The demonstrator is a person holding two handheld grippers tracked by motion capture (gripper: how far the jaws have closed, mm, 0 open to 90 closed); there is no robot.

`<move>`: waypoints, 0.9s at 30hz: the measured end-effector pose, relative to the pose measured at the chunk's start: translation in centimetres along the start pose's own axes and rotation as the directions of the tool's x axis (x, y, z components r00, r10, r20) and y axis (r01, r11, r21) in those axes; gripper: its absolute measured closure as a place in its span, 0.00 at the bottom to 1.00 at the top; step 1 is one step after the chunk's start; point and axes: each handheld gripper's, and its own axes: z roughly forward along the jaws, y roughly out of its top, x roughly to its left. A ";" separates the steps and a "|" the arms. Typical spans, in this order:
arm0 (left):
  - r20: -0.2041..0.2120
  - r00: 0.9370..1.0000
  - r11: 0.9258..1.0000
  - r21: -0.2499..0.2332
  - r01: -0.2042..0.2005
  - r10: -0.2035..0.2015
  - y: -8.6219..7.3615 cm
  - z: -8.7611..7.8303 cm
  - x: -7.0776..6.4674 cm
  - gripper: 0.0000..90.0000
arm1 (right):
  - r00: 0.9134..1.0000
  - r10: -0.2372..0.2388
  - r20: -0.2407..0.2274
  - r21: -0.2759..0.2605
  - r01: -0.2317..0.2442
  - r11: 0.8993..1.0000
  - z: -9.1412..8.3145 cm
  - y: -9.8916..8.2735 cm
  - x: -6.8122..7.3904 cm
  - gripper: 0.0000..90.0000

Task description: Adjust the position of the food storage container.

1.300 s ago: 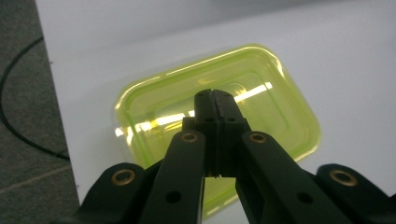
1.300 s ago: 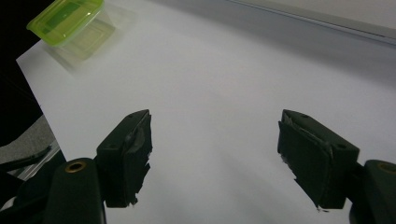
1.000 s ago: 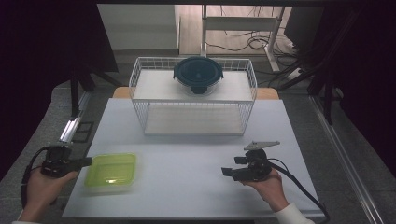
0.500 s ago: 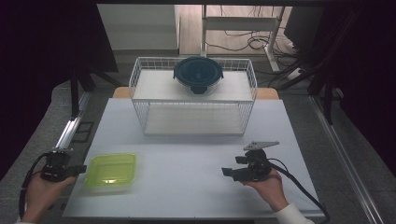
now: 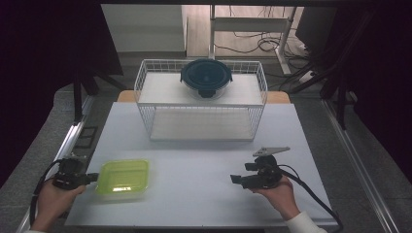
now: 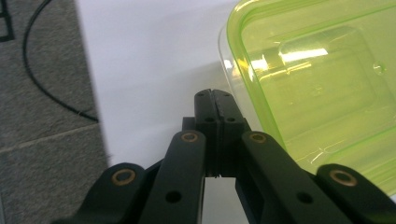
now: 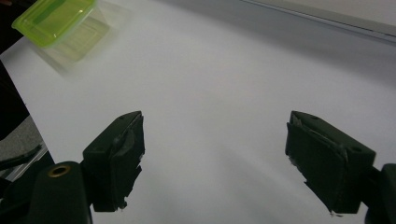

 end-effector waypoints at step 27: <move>0.127 0.977 0.985 0.000 -0.173 0.172 1.6 2.3 -8.7 1.00 | 1.000 0.005 0.004 -0.019 -0.005 1.000 -0.8 0.2 -0.2 0.21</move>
